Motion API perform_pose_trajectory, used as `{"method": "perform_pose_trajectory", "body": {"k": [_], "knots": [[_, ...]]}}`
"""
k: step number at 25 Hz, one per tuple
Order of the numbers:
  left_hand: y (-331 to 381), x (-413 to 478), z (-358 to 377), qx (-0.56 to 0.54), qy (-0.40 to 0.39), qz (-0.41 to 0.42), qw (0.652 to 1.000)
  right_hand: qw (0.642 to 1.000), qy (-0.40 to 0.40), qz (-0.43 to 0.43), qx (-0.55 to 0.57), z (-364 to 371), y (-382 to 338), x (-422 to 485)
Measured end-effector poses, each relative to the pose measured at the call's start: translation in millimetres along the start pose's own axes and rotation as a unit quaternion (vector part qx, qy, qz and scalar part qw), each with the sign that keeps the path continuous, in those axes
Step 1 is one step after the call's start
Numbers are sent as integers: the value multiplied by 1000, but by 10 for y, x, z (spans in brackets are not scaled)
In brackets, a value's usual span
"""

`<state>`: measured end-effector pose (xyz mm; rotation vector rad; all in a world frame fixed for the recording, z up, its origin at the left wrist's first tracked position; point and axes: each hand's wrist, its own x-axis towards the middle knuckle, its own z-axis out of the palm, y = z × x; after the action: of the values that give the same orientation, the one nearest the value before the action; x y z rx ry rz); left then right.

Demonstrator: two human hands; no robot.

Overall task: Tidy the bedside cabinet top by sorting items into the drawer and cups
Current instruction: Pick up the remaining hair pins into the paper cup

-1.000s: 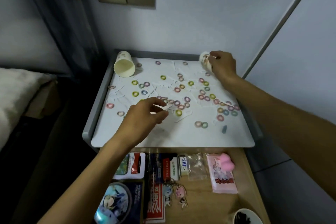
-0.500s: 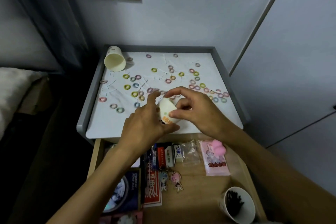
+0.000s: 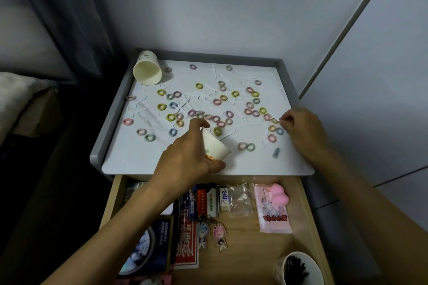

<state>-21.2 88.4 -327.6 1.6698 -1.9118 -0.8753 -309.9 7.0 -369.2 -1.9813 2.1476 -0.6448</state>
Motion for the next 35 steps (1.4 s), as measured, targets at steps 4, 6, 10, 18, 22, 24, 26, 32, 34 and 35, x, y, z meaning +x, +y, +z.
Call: {"method": "perform_pose_trajectory", "body": {"k": [4, 6, 10, 18, 22, 24, 26, 32, 34, 35], "knots": [[-5, 8, 48, -31, -6, 2, 1000, 999, -2, -15, -52, 26, -31, -3], [-5, 17, 52, -38, -5, 0, 999, 999, 12, -21, -42, 0, -65, -3], [-19, 20, 17, -46, 3, -2, 999, 999, 31, -34, 17, -76, -101, 4], [-52, -2, -4, -50, 3, 3, 999, 990, -48, -111, 71, 23, -255, 45], [-61, 2, -4, -53, 1, 4, 999, 989, -80, -122, -3, 169, -316, 56], [-76, 6, -15, -56, 1, 5, 998, 990, -74, -121, -15, 202, -378, 52], [-80, 10, -24, -57, 2, 4, 998, 988, -75, -127, -46, 212, -439, 58], [-69, -22, -24, -58, 5, 5, 998, 972, -100, -151, -151, 218, -547, 36], [-59, -22, -35, -65, 8, 8, 998, 979, -90, -139, -119, 202, -577, 33], [-57, -21, -43, -67, 10, 8, 998, 986, -93, -114, -84, 173, -586, 38]]}}
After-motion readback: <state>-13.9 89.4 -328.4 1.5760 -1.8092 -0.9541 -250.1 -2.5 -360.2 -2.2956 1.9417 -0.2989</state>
